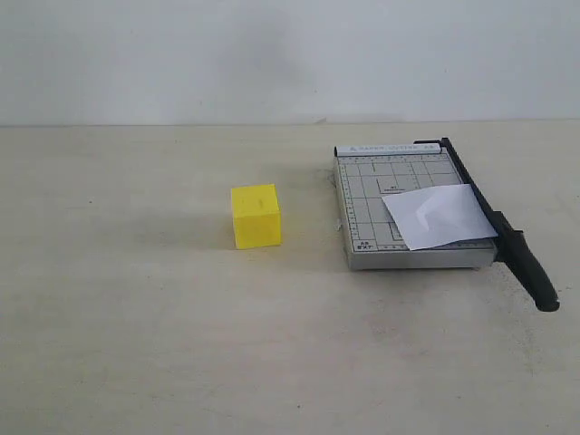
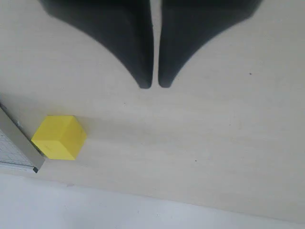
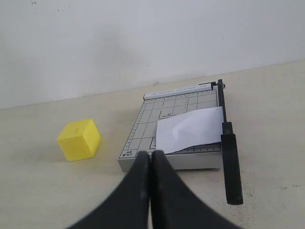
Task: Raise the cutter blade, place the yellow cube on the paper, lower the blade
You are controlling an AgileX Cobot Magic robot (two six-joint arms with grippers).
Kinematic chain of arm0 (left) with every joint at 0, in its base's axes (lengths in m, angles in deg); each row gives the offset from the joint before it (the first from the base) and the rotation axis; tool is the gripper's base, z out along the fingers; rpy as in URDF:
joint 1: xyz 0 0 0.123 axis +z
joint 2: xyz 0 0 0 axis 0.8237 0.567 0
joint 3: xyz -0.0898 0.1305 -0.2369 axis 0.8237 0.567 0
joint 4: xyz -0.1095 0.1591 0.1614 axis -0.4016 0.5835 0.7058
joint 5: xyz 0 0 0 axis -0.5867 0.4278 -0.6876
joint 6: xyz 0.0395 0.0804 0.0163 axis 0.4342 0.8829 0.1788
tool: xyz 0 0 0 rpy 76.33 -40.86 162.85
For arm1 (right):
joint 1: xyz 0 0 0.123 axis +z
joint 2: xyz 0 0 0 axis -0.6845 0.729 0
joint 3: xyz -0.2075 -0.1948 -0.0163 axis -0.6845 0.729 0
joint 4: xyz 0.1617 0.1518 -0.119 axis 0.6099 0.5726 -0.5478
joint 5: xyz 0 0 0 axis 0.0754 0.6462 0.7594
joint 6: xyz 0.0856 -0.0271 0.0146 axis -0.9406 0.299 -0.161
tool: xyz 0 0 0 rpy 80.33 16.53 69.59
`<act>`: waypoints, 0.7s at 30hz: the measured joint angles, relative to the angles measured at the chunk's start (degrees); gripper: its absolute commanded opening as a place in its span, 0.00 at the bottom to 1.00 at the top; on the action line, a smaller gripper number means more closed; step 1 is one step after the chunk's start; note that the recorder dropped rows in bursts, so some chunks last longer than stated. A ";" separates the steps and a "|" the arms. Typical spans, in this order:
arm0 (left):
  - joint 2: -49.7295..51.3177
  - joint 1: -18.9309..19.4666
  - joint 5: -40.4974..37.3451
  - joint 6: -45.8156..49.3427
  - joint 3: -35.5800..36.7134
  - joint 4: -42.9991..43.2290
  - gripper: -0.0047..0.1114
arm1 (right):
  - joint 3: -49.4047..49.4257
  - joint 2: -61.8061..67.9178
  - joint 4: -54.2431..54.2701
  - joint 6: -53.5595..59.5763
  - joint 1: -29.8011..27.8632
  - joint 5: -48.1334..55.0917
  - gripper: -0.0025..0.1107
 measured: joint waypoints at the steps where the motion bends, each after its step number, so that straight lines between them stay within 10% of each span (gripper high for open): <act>1: 0.00 0.00 0.00 0.00 0.00 0.00 0.08 | 0.00 0.00 0.00 0.00 0.00 0.00 0.02; 21: 0.00 0.00 0.00 0.00 0.00 0.00 0.08 | 0.00 0.00 6.77 -0.35 0.00 -6.13 0.02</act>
